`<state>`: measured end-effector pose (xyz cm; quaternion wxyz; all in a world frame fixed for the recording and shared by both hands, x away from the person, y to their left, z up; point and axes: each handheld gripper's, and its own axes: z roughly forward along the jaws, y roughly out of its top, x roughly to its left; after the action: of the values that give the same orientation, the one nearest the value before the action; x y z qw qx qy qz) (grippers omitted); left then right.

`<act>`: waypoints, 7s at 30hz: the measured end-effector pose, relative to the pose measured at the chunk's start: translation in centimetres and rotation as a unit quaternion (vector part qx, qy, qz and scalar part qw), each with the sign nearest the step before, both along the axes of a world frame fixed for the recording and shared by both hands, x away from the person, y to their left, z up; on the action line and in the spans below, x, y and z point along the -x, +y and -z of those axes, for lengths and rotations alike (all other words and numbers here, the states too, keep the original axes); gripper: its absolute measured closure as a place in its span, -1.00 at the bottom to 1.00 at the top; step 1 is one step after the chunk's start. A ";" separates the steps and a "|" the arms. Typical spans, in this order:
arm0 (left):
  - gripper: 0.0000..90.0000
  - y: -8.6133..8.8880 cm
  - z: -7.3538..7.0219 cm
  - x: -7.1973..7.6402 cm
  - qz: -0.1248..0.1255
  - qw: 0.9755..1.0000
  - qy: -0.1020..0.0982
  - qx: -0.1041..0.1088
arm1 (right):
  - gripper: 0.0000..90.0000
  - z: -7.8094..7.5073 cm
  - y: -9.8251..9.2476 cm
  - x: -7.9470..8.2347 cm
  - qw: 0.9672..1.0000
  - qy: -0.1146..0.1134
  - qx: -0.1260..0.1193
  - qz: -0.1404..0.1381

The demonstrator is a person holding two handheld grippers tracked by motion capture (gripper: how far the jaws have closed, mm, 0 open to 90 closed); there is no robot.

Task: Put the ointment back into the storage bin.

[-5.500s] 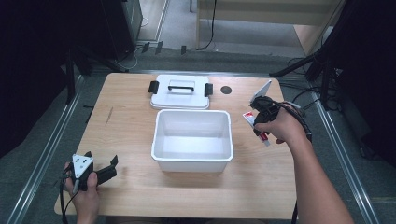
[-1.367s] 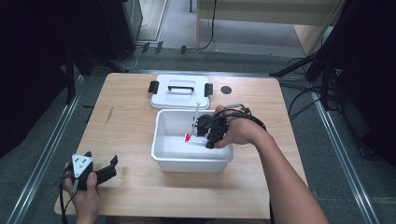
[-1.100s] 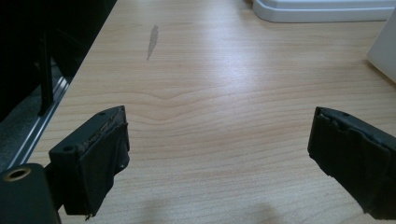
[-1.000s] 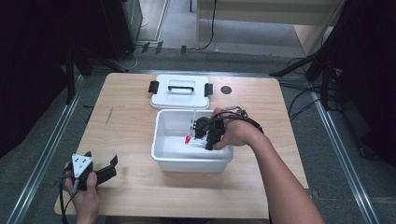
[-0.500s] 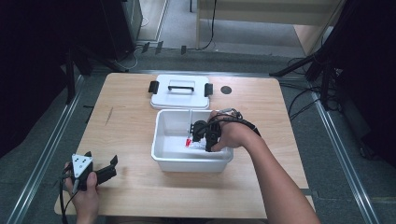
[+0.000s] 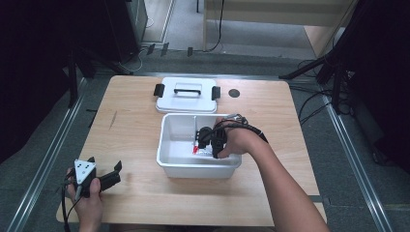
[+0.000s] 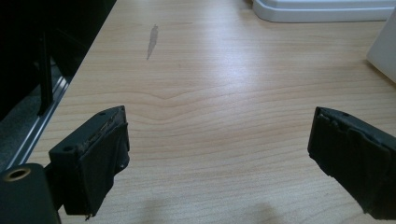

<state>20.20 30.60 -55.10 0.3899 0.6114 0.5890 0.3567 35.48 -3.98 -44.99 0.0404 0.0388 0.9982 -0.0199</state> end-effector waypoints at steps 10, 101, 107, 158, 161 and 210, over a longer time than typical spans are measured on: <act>-0.87 0.0 0.0 0.0 0.001 1.000 0.002 0.000 | 0.59 0.5 0.2 -0.1 1.000 0.003 0.008 -0.001; -0.87 -0.1 0.0 -0.1 0.002 1.000 0.003 -0.004 | -0.26 -8.2 -4.6 1.3 0.996 0.033 -0.080 0.031; -0.87 -0.1 0.0 -0.1 0.001 1.000 0.003 -0.005 | -0.36 -8.8 -5.8 1.2 0.994 0.028 -0.092 0.045; -0.87 -0.2 0.0 0.0 0.003 1.000 0.001 -0.008 | -0.28 -4.5 -17.7 2.5 0.945 -0.040 -0.229 0.230; -0.87 -0.2 0.0 0.0 0.002 1.000 0.000 -0.008 | -0.28 -4.2 -18.2 2.7 0.938 -0.049 -0.245 0.239; -0.87 -0.3 0.0 0.0 0.001 1.000 0.001 -0.013 | -0.18 9.0 -30.3 10.9 0.747 -0.202 -0.454 0.442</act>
<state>20.15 30.32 -55.10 0.3814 0.6176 0.5840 0.3635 24.58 -34.31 -53.94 0.2057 0.4928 0.7289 0.4285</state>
